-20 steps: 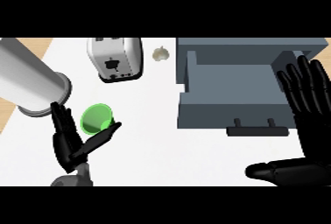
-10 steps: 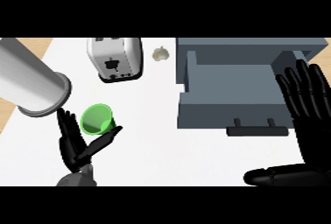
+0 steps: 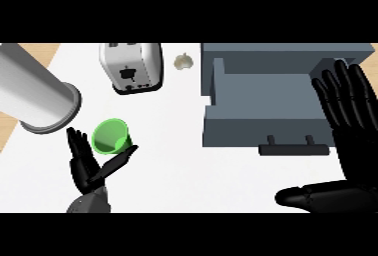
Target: Pick up the cup, place it into the drawer and close the drawer
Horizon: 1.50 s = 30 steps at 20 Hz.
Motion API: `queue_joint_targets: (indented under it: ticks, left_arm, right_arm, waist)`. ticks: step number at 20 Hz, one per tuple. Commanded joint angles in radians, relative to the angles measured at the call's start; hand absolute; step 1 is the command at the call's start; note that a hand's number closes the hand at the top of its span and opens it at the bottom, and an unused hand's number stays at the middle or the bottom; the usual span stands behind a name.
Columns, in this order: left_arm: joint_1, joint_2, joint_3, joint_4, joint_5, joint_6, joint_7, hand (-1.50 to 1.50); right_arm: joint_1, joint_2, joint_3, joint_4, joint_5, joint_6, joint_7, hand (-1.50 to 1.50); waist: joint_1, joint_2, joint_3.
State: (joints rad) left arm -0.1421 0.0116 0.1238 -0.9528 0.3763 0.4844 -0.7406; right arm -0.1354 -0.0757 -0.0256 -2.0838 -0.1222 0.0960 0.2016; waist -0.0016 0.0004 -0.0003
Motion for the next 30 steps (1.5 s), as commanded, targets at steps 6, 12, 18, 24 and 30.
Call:
queue_joint_targets:
  ticks: [6,12,18,24,30]
  left_arm:
    - [-0.065,0.045,0.075,0.209,0.031,-0.12,-0.114,-1.5]
    - [-0.138,0.038,0.099,0.307,0.05,-0.139,-0.18,-1.5]
    - [-0.171,0.01,0.117,0.345,0.086,-0.185,-0.203,-1.5]
    - [-0.222,0.055,0.168,0.534,0.11,-0.359,-0.304,-1.5]
    - [-0.274,0.085,0.158,0.526,0.121,-0.455,-0.248,-1.5]
  right_arm:
    - [0.063,-0.037,-0.053,-0.043,-0.067,0.06,-0.006,-1.5]
    - [0.073,0.011,0.003,0.016,0.009,0.036,-0.09,-1.5]
    - [0.066,-0.02,-0.047,-0.063,-0.065,0.041,-0.003,-1.5]
    - [-0.009,-0.021,-0.017,-0.064,-0.032,0.001,0.075,-1.5]
    - [0.029,0.018,0.021,0.032,0.015,0.022,-0.045,-1.5]
  waist:
    - [-0.003,0.0,0.0]
    - [-0.002,0.0,0.0]
    - [-0.002,0.0,0.0]
    - [-0.006,0.002,-0.001]
    - [-0.003,0.002,0.0]
